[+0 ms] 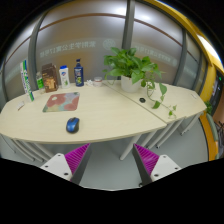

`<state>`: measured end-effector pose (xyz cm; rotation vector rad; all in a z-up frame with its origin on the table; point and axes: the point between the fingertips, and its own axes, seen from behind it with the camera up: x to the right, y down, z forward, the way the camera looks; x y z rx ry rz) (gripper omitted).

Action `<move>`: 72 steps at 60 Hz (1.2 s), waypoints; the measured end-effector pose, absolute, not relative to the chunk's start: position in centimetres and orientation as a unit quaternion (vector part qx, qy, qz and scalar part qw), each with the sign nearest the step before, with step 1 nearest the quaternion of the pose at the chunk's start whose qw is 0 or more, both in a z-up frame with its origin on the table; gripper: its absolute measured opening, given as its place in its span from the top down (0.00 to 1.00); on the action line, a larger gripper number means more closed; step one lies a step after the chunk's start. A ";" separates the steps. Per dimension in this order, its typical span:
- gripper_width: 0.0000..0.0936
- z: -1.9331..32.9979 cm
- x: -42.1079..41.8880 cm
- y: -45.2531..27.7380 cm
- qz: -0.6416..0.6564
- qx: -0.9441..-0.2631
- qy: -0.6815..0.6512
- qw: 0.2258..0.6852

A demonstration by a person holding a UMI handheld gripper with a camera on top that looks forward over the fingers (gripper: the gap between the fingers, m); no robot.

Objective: Arrange mouse

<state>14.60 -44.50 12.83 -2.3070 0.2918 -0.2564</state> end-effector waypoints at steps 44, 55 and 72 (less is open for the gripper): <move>0.40 -1.4 2.5 -22.2 -0.040 -0.908 0.064 0.412; 0.56 -1.4 2.6 -22.0 -0.037 -0.914 0.059 0.400; 0.60 5.6 3.4 -19.1 -0.036 -0.912 0.054 0.406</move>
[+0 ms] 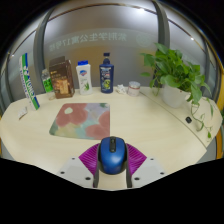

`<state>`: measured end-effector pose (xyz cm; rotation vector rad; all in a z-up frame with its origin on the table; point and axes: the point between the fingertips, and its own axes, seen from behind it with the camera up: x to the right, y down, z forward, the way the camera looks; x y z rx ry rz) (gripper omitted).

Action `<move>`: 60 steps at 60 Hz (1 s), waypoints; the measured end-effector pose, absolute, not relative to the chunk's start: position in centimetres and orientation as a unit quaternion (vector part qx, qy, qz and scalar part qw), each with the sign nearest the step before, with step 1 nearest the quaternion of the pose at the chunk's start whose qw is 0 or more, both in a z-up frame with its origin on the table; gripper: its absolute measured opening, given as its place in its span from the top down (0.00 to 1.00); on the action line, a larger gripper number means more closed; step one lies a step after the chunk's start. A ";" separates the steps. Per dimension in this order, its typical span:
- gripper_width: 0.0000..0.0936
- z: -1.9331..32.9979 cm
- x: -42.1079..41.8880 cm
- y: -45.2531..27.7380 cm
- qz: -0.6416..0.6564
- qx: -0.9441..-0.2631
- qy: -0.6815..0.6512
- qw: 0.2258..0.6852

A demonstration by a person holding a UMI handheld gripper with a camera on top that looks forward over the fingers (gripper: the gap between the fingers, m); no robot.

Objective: Arrange mouse

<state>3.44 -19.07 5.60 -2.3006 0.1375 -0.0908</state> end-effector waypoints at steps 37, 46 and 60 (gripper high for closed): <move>0.60 2.2 -7.8 1.9 0.026 -0.904 -0.017 0.427; 0.51 -1.2 -8.2 1.6 0.022 -0.914 -0.024 0.405; 0.09 1.3 -8.9 -0.4 0.024 -0.912 -0.039 0.408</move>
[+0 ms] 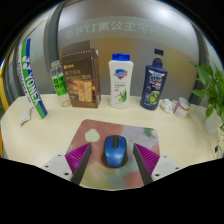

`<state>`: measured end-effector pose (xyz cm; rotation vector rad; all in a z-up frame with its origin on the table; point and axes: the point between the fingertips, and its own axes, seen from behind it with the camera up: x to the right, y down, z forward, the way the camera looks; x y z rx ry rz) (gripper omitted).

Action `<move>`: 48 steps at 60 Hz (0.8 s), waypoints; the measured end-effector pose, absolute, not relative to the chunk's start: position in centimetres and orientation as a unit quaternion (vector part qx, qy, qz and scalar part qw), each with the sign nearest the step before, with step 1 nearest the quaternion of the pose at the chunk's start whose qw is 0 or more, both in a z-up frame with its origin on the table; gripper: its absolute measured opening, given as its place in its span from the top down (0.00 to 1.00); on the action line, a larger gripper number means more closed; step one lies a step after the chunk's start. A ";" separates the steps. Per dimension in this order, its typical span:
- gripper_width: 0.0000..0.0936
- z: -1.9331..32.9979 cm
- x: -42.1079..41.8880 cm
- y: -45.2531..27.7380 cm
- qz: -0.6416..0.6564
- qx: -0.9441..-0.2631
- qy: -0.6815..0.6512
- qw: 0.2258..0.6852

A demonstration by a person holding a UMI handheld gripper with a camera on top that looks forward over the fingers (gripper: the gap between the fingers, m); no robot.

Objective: Arrange mouse

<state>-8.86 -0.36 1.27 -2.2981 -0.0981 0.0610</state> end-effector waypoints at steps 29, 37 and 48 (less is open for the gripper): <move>0.09 17.2 -9.4 -20.4 -0.027 -0.887 -0.010 0.461; 0.09 19.1 -9.5 -25.4 -0.043 -0.881 -0.004 0.470; 0.09 20.3 -9.7 -29.7 -0.049 -0.881 0.008 0.471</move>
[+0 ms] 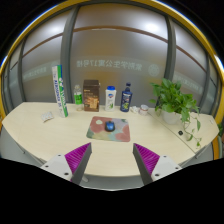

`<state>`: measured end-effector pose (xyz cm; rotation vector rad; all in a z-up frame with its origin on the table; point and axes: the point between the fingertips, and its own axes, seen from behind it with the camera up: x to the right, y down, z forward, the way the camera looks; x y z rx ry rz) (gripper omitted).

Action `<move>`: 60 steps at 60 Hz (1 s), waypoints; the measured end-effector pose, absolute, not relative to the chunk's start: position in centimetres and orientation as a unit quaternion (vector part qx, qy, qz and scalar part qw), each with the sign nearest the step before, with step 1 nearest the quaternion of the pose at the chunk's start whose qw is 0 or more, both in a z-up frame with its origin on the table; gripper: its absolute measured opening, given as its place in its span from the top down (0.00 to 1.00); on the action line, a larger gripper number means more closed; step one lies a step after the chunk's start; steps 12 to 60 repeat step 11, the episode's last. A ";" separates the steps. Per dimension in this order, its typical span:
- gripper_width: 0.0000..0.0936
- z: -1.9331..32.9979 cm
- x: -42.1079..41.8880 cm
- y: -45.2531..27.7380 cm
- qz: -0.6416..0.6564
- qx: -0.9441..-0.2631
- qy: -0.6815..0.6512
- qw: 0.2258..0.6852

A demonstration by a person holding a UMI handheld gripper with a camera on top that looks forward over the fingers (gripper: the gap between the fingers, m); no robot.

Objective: Arrange mouse

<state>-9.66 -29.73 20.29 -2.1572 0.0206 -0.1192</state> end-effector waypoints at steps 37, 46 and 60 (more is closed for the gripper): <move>0.09 21.7 -9.4 -30.9 -0.068 -0.875 0.003 0.479; 0.09 21.7 -9.4 -30.9 -0.068 -0.875 0.003 0.479; 0.09 21.7 -9.4 -30.9 -0.068 -0.875 0.003 0.479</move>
